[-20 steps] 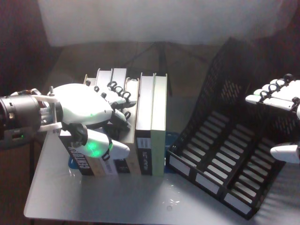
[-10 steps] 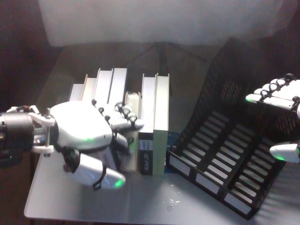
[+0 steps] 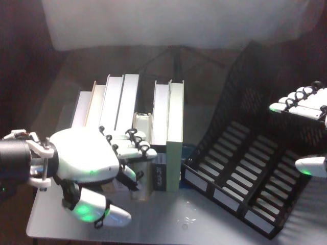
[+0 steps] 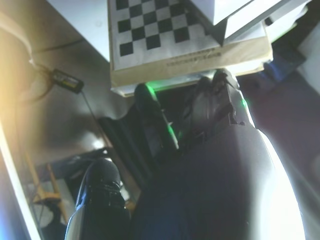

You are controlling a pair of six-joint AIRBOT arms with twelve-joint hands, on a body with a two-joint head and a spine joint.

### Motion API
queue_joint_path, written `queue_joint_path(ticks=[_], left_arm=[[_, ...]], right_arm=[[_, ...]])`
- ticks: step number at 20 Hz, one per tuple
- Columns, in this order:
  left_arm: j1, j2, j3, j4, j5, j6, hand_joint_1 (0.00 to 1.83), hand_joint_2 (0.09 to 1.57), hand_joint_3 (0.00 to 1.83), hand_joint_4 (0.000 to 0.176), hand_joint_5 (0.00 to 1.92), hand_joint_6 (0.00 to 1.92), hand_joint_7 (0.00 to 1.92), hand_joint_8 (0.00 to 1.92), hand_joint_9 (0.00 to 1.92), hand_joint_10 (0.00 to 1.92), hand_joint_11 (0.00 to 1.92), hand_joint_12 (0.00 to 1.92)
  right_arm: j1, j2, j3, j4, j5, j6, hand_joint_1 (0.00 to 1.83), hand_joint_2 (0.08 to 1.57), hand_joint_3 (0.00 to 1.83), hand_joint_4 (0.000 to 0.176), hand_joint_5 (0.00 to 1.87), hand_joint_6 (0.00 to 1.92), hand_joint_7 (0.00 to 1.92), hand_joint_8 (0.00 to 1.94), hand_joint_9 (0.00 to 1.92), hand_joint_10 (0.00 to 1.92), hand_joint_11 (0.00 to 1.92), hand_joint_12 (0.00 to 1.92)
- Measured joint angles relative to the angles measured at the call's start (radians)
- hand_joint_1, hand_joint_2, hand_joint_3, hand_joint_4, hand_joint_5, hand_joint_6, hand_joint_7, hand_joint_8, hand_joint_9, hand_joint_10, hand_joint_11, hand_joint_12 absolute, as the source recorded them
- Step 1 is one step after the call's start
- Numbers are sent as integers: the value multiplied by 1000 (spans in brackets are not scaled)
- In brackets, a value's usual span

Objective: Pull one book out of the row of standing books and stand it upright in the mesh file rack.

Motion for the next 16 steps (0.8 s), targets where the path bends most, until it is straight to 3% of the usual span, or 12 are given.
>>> queue_joint_path(ticks=[5,8,15,16], left_arm=[[33,8,-19,-24,-36,1,0,1243,2,0,475,0,0,0,0,0,0,0],[49,8,-21,-31,-56,2,0,1254,6,0,573,45,0,0,0,0,0,0],[79,37,-50,-98,-103,-8,2,1259,7,0,362,0,0,0,0,0,0,0],[84,43,-52,-113,-116,-8,155,1240,0,0,366,4,0,0,0,0,0,0]], right_arm=[[-2,0,0,2,-2,0,240,1234,0,0,0,0,0,0,0,0,0,0],[-3,0,0,4,-1,0,255,1233,0,0,0,0,0,0,0,0,0,0],[-8,0,0,7,-1,0,270,1236,0,0,0,0,0,0,0,0,0,0],[-8,0,0,7,-2,0,250,1237,0,0,0,0,0,0,0,0,0,0]])
